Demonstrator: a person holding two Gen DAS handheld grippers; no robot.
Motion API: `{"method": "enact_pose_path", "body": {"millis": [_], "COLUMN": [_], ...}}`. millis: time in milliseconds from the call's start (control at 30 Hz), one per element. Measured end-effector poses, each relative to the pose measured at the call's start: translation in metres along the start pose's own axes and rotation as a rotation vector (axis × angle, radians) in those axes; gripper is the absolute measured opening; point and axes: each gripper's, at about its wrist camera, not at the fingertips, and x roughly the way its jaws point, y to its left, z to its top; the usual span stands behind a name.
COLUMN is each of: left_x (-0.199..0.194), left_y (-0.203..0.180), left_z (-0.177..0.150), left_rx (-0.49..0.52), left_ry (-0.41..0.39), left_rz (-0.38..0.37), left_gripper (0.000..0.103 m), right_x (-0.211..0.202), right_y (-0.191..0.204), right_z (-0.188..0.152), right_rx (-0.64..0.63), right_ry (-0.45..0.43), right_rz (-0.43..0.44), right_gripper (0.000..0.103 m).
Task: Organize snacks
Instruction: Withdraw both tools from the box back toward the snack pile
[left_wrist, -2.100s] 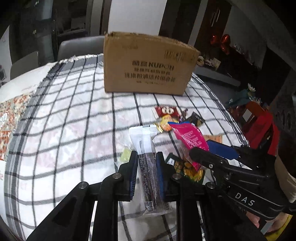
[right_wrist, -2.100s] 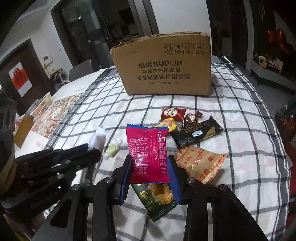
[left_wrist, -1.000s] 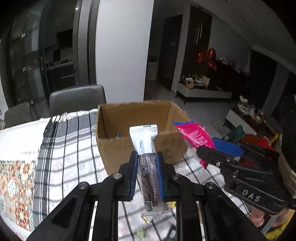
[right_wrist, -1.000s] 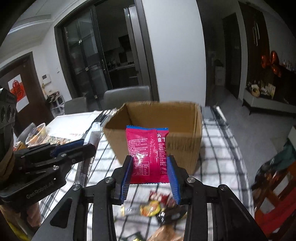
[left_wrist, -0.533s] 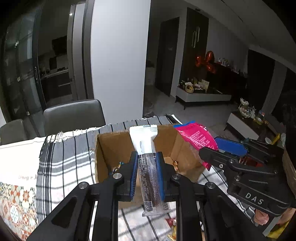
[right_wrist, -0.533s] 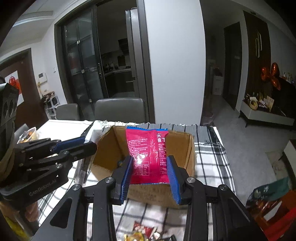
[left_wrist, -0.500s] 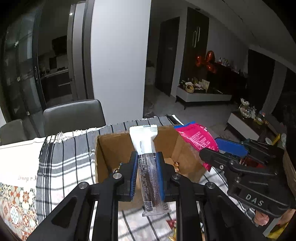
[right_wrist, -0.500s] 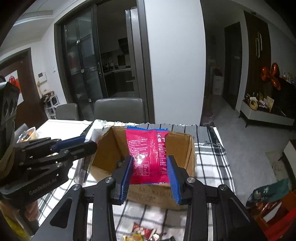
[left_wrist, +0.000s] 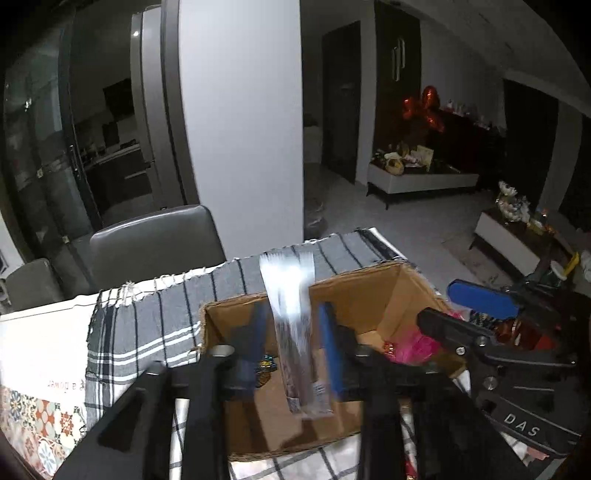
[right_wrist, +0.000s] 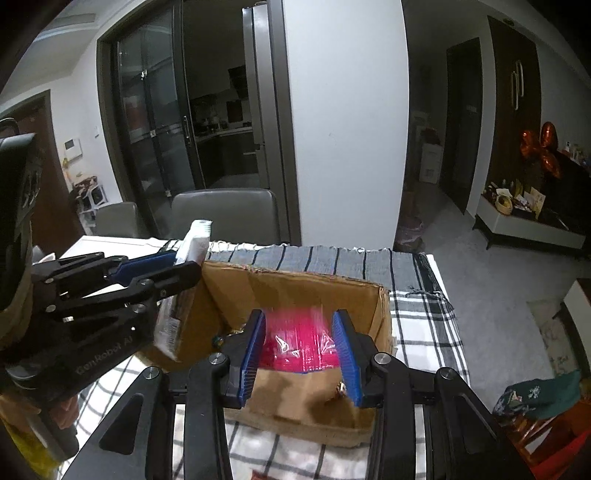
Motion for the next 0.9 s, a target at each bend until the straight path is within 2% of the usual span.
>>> {"method": "enact_pose_path", "body": {"millis": [67,267,600,900], "left_x": [-0.006,-0.039,-0.101,-0.135], "left_y": [0.002,-0.003,-0.024,-0.032], "left_z": [-0.004,-0.021,-0.056,-0.099], "left_rx": [-0.015,-0.002,0.04,0.058], "left_ry": [-0.009,-0.029,-0.086,-0.078], "left_rz": [0.012,0.018,-0.02,-0.025], "left_gripper": [0.044,0.044,0.044,0.043], "right_x": [-0.001,-0.022,-0.073,-0.1], "right_y": [-0.003,-0.005,0.002,0.021], "right_z": [-0.002,-0.014,-0.048,-0.086], "right_rx": [0.011,0.034,0.036,0.028], "right_ry": [0.004,-0.007,-0.062,-0.075], "right_rz": [-0.011,0.002,0.021,0.065], "right_gripper": [0.045,0.045,0.045,0.045]}}
